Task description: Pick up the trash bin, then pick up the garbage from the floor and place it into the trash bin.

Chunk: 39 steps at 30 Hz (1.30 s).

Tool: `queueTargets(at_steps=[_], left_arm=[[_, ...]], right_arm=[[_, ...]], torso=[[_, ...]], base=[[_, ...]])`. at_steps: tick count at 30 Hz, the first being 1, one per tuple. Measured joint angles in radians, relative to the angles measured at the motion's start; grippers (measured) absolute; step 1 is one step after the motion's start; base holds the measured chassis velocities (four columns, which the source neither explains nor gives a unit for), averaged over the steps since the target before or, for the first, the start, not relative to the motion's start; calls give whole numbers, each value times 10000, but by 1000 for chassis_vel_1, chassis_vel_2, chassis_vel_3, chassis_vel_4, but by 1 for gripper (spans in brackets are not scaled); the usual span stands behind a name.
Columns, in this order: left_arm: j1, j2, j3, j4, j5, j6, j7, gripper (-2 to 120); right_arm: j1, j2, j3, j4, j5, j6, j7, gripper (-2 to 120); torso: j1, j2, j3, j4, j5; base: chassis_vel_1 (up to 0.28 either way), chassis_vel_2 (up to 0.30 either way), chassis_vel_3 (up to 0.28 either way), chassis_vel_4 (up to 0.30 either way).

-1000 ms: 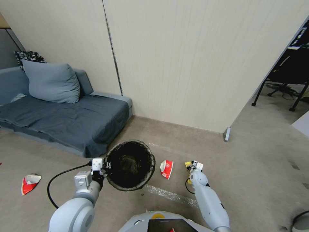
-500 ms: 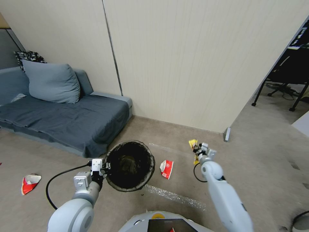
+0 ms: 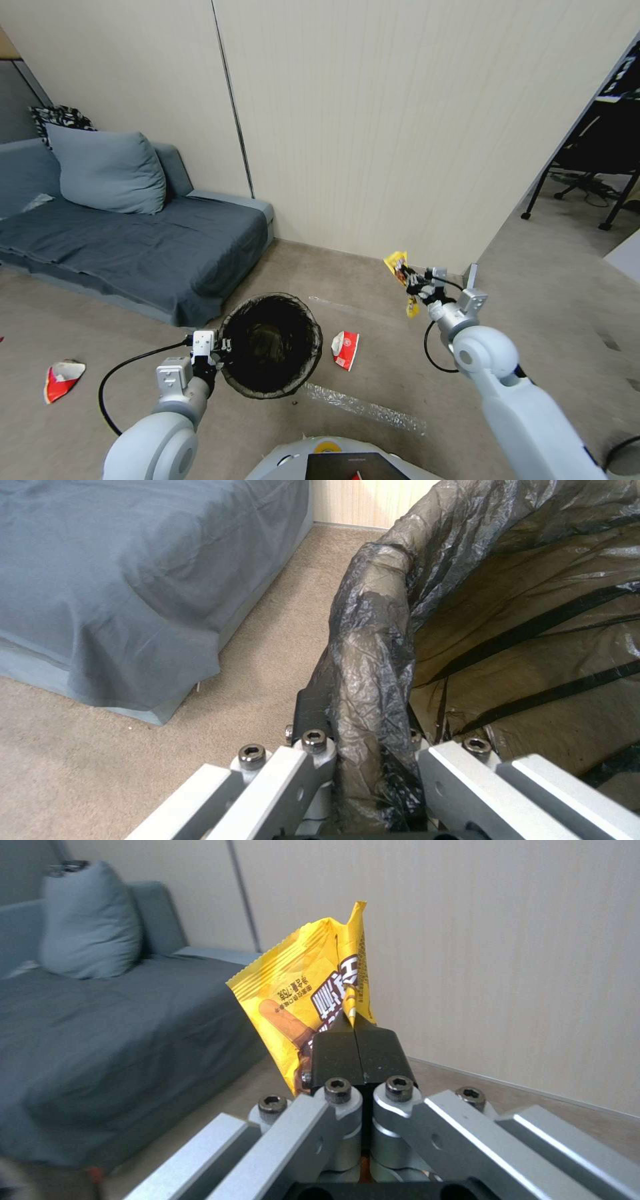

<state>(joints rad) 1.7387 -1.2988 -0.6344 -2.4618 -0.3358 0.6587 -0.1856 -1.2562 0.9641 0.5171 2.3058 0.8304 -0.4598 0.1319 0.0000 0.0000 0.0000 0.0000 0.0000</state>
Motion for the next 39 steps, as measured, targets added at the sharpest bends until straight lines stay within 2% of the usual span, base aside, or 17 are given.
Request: queueTargets(at_steps=[9,13,16,17,19,20,23,35,39], left_arm=[[-480,85,183,275,71,57,8,1],[-661,46,261,450,461,37,115,1],[-800,29,336,559,590,19,164,1],[-800,29,336,559,590,19,164,1],[-801,137,392,576,588,26,226,1],[-801,137,392,576,588,26,226,1],[-784,147,399,584,578,42,232,1],[-779,211,409,597,563,82,233,1],[-796,220,408,618,562,85,234,1]], right_arm=[[461,-169,-768,1120,924,-196,45,0],[792,-349,-1367,1629,1243,-295,94,0],[1315,-446,-2241,1841,1438,-371,226,0],[1315,-446,-2241,1841,1438,-371,226,0],[2301,-440,-3999,1833,1448,-499,409,0],[2301,-440,-3999,1833,1448,-499,409,0],[2929,-371,-5088,1689,1479,-558,500,0],[4192,252,-7483,816,1486,-732,978,0],[4411,415,-7910,466,1411,-807,1186,0]], torso=[[0,0,0,0,-1],[0,0,0,0,-1],[0,0,0,-1,-3],[0,0,0,-1,-3],[1,0,1,1,-2],[1,0,1,1,-2],[0,0,0,0,-2],[1,-1,0,0,-2],[0,0,1,1,-1]], base=[[0,0,0,0],[0,0,0,0],[0,0,0,0],[0,0,0,0],[0,0,0,0],[0,0,0,0],[0,0,0,0],[0,0,0,0],[0,0,0,0]])
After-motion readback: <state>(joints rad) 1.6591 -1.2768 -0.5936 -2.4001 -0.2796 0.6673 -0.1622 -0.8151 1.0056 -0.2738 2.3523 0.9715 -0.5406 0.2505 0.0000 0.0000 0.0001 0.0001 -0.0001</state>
